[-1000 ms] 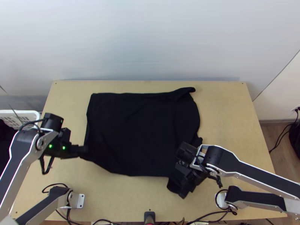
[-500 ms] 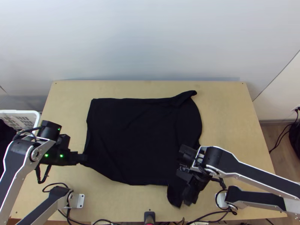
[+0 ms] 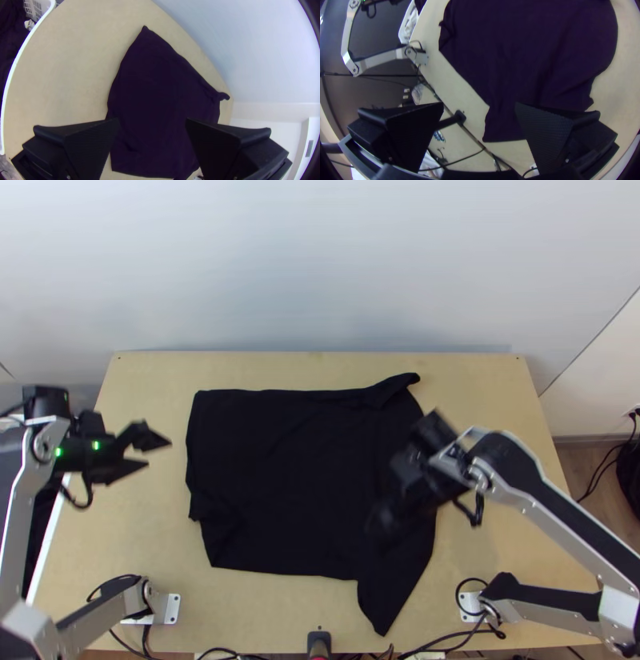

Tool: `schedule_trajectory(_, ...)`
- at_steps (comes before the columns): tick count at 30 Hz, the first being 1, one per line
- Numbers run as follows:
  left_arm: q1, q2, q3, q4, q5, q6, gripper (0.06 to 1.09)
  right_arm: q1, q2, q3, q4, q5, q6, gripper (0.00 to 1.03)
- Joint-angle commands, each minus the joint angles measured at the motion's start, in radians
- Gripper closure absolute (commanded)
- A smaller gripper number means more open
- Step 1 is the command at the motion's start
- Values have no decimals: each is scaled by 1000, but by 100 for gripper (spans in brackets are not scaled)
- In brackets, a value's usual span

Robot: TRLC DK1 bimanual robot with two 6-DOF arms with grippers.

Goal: Fold the t-shirt

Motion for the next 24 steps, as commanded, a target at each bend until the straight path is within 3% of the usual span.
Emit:
schedule_trajectory(1,-33,255,120,201,-82,-137,11,-230,81,111,162,19,83,3)
schedule_trajectory(7,-167,479,177,392,-326,-123,11,-299,172,123,314,179,135,3)
schedule_trajectory(18,-259,800,355,459,-463,-88,11,-373,311,162,452,341,141,3)
schedule_trajectory(24,-276,893,405,487,-515,-76,11,-407,385,220,476,361,141,3)
